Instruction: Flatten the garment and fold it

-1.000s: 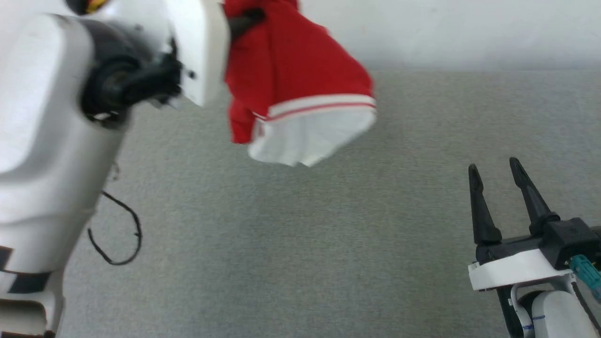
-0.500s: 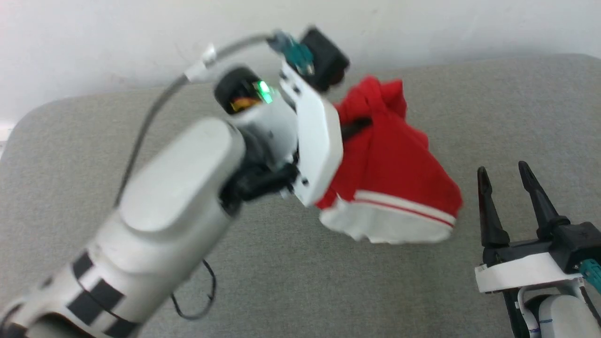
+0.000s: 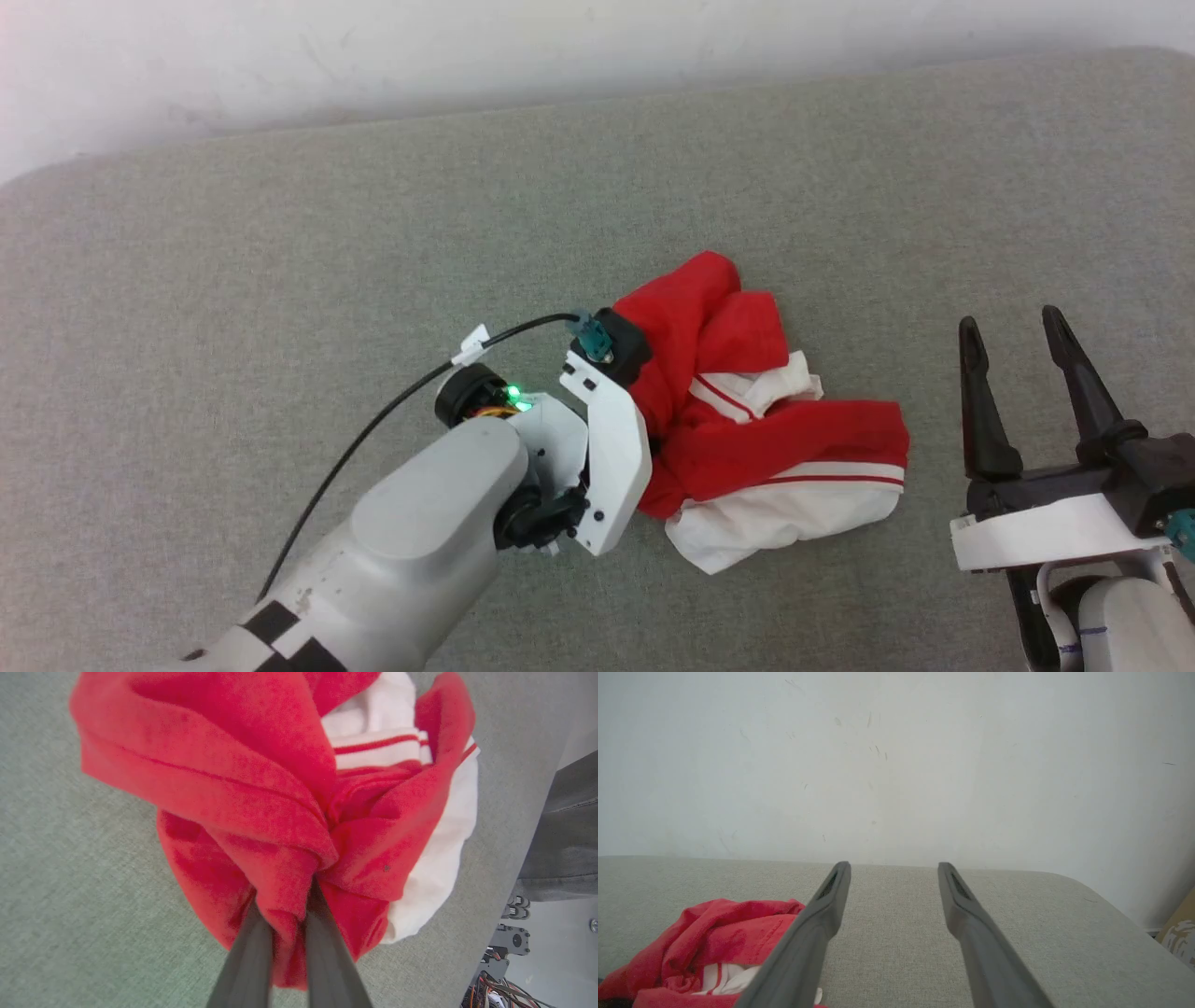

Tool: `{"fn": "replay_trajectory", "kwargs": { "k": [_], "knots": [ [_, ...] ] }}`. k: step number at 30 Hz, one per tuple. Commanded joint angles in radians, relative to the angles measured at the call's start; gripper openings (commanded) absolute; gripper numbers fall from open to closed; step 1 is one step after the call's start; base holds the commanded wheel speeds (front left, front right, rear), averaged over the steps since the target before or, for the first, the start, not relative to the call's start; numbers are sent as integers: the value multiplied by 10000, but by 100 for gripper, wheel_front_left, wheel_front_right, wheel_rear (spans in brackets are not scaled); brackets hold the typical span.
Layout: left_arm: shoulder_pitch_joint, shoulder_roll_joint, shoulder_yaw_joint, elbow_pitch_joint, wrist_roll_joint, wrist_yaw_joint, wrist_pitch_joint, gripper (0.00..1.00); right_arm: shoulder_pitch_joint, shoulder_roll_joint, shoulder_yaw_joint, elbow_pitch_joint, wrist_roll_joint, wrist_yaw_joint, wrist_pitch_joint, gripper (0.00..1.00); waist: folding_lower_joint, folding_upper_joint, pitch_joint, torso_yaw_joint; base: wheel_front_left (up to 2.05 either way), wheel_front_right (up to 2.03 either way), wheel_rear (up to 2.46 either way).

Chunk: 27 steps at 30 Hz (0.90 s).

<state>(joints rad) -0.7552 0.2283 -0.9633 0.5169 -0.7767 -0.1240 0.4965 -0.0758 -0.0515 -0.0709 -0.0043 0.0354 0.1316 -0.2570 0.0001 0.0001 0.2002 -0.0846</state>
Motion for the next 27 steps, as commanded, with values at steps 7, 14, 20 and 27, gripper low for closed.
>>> {"fn": "replay_trajectory", "kwargs": {
  "k": [7, 14, 20, 27],
  "knots": [
    [-53, -503, -266, 1212, -75, -64, -803, 100, -145, 13, -70, 40, -105, -9, -47, 100, -1, -1, 65, 314, 0, 0, 0],
    [-357, -540, 245, 1197, -315, -65, -2087, 100, -32, 13, -139, 91, -201, -9, -47, 100, -1, -1, -453, 825, 0, 0, 0],
    [14, 356, 1288, -135, -629, 237, -3582, 100, 195, 13, -117, 97, -148, -9, -47, 100, -1, -1, -835, 1037, 0, 0, 0],
    [1714, 1925, 2457, -2764, -502, 1507, -5450, 100, 473, 13, -218, 11, -102, -9, -47, 100, -1, -1, -1046, 1080, 0, 0, 0]
  ]
}}
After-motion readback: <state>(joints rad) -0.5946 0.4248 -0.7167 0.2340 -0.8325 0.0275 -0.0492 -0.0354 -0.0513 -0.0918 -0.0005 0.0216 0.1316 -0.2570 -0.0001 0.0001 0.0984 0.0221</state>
